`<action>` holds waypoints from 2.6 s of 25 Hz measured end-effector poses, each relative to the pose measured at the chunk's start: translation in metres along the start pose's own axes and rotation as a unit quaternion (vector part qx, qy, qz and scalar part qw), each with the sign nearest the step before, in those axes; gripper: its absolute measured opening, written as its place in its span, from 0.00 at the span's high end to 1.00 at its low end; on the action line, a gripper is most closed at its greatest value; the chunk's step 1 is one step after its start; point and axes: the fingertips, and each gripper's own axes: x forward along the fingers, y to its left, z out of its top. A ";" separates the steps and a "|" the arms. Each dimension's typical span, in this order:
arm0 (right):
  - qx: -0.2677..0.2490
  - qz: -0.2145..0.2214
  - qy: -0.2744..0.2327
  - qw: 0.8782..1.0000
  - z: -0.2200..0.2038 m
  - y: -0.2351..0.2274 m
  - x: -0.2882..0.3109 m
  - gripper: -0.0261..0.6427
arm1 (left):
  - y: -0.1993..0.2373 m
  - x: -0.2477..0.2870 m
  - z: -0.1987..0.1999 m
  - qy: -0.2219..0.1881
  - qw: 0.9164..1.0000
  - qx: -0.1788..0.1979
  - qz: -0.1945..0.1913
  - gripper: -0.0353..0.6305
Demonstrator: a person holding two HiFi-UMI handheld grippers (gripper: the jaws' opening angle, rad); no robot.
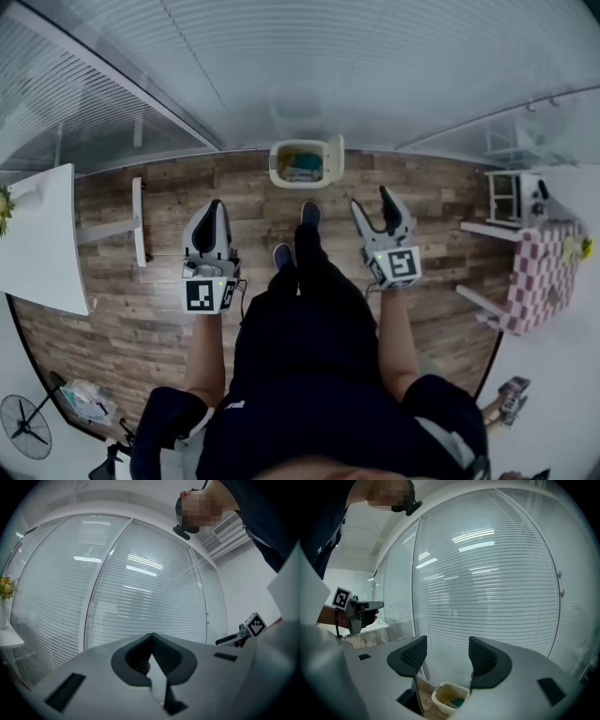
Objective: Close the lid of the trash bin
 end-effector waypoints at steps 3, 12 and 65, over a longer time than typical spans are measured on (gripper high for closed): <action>-0.009 0.007 0.008 1.000 -0.015 -0.012 0.016 0.57 | -0.005 0.016 -0.009 -0.001 1.000 0.010 0.004 0.94; -0.009 0.011 0.038 0.999 -0.063 -0.032 0.059 0.56 | 0.007 0.049 -0.051 0.013 1.000 0.011 0.014 0.94; 0.080 0.066 0.106 0.989 -0.311 -0.051 0.179 0.57 | 0.009 0.093 -0.270 0.097 0.995 -0.020 0.015 0.94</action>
